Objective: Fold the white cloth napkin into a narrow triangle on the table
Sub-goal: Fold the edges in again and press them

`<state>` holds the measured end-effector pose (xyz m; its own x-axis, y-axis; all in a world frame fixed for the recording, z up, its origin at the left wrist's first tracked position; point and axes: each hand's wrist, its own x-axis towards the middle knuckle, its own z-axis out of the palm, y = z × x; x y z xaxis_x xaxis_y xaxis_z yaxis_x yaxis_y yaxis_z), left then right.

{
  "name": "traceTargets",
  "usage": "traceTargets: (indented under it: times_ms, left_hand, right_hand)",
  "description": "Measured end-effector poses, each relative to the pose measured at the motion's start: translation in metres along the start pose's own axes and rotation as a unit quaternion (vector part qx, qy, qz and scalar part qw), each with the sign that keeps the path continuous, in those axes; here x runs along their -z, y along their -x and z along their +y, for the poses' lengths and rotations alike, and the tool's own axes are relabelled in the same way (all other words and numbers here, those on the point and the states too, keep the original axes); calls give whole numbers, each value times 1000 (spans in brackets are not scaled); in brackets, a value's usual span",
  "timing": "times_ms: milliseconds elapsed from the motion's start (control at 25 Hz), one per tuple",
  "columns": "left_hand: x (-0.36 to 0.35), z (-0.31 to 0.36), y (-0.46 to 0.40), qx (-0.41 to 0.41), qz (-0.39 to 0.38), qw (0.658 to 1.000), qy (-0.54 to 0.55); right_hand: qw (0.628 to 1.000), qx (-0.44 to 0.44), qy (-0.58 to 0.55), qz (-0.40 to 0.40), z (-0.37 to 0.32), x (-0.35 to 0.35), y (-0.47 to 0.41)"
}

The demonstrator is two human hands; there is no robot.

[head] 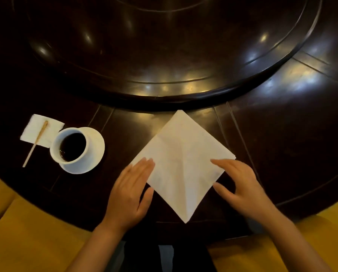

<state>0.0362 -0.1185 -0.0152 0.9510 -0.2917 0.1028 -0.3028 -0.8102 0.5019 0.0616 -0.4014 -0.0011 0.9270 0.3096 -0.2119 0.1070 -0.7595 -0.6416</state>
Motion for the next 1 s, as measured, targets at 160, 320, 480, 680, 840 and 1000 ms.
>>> traceTargets:
  times_ms: [160, 320, 480, 680, 840, 1000]
  left_hand:
    - [-43, 15, -40, 99, -17, 989, -109]
    - [-86, 14, -62, 94, -74, 969, -217]
    - [-89, -6, -54, 101, -98, 965, -220]
    - [-73, -23, -53, 125, -122, 963, -203]
    - [-70, -24, -52, 123, -118, 965, -201]
    - [-70, -23, -52, 101, -105, 968, -204]
  right_hand:
    - [989, 6, 103, 110, -22, -53, -37]
    - [981, 3, 183, 69, -20, -92, -72]
    - [971, -4, 234, 40, 4, -92, -72]
    - [958, -32, 284, 26, 36, -60, -66]
    - [949, -144, 276, 56, 50, -41, -65]
    - [946, 69, 312, 56, 30, -41, -96]
